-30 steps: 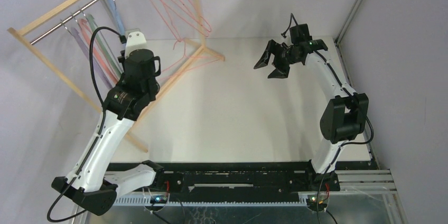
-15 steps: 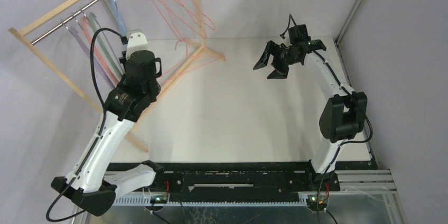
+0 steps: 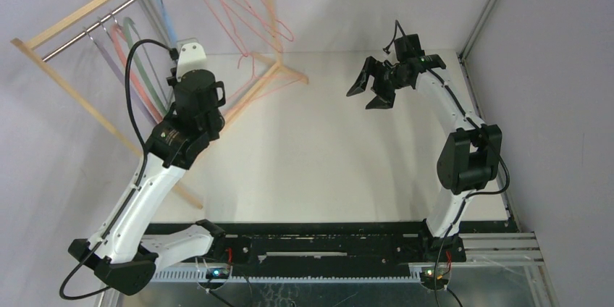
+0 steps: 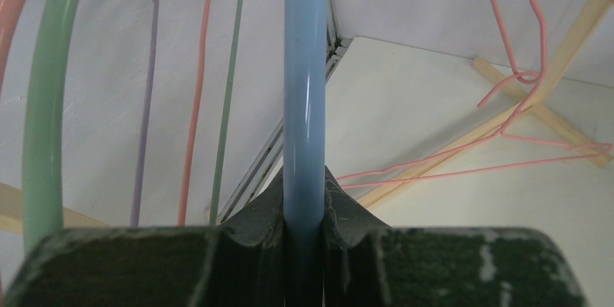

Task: Organize the hangers
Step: Place the hanger at the clothesline.

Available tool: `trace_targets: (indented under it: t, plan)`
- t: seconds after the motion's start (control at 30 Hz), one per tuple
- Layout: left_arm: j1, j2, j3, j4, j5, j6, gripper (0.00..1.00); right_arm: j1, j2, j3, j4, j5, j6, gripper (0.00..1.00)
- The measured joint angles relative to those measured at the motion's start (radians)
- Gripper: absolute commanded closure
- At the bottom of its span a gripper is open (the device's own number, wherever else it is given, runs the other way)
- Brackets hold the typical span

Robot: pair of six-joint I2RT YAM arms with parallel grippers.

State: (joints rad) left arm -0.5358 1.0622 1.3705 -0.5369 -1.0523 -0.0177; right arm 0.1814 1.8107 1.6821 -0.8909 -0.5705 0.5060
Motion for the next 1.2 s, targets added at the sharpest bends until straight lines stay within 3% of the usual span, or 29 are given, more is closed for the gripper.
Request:
trace_targets:
  t: [0.23,0.57,0.87,0.9,1.0,1.13,1.2]
  plan:
    - [0.024,0.0,0.0,-0.001,-0.008,-0.018,1.0,0.002,0.0,0.0,0.0,0.0,0.0,0.11]
    - [0.139,-0.019,-0.004,-0.043,0.042,-0.086,1.0,0.004,0.0,0.0,0.002,-0.002,0.0,0.12]
    - [0.168,-0.026,-0.078,-0.055,0.092,-0.195,0.99,0.003,0.0,-0.007,0.005,-0.007,0.0,0.12]
    - [0.168,-0.027,-0.082,-0.052,0.095,-0.204,0.94,0.003,0.0,-0.008,0.005,-0.007,0.0,0.12]
    - [0.168,-0.029,-0.087,-0.046,0.106,-0.228,0.6,0.003,0.0,-0.013,0.006,-0.007,0.0,0.1]
    - [0.169,-0.047,-0.099,-0.058,0.142,-0.227,0.51,0.004,0.0,-0.015,0.006,-0.007,-0.002,0.06]
    - [0.169,-0.05,-0.095,-0.065,0.146,-0.227,0.38,0.005,0.0,-0.015,0.006,-0.006,-0.003,0.05]
